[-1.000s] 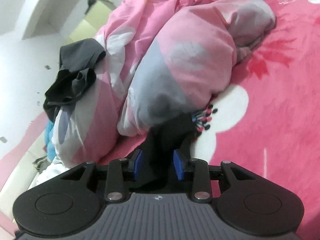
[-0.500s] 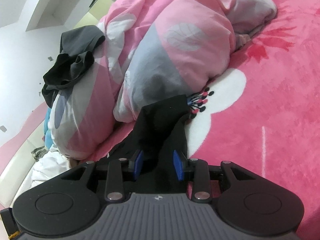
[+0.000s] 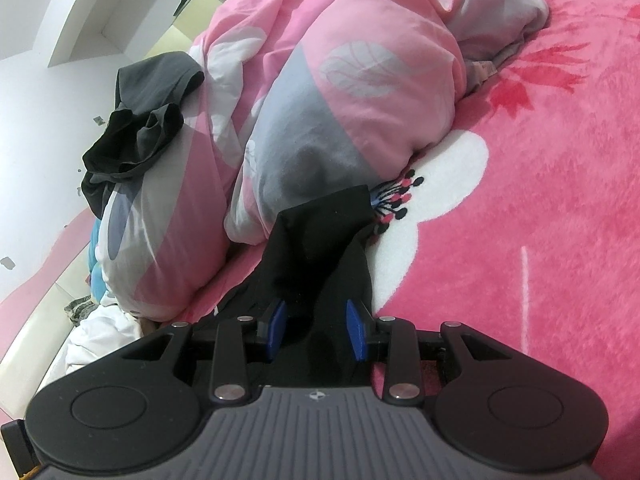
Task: Fold clothes
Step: 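Close the right gripper on the black shirt corner beside the left gripper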
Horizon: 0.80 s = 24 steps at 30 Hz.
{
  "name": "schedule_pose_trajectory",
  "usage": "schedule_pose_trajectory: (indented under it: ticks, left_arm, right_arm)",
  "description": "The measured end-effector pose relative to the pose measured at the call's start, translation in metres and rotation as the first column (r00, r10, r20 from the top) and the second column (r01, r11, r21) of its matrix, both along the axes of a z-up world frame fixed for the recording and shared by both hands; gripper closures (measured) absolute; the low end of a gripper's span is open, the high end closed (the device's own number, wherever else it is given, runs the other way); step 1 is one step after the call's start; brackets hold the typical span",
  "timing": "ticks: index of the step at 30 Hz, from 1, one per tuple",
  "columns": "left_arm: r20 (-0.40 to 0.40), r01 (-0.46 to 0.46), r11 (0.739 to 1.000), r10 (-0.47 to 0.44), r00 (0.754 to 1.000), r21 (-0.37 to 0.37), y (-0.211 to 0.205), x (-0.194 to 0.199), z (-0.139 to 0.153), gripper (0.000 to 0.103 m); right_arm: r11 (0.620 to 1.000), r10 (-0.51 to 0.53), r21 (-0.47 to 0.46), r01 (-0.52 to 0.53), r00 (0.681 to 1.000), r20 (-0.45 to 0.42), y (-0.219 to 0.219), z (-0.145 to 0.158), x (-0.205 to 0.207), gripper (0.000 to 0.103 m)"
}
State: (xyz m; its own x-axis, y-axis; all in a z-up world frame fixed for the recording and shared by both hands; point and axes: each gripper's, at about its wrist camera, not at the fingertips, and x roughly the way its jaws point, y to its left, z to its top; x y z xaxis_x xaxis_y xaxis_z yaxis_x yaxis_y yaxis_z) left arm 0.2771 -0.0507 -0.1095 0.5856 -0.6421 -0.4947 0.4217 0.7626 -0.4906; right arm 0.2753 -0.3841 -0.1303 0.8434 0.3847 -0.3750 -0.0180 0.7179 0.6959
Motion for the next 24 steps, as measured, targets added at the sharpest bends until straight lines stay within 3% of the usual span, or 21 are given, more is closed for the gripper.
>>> schedule_pose_trajectory:
  ticks: [24]
  left_arm:
    - [0.024,0.035,0.999,-0.035,0.999,0.006,-0.0053,-0.004,0.0015,0.023]
  right_arm:
    - [1.0,0.003,0.004,-0.003,1.0,-0.006,-0.0002,-0.0009,0.0013,0.067]
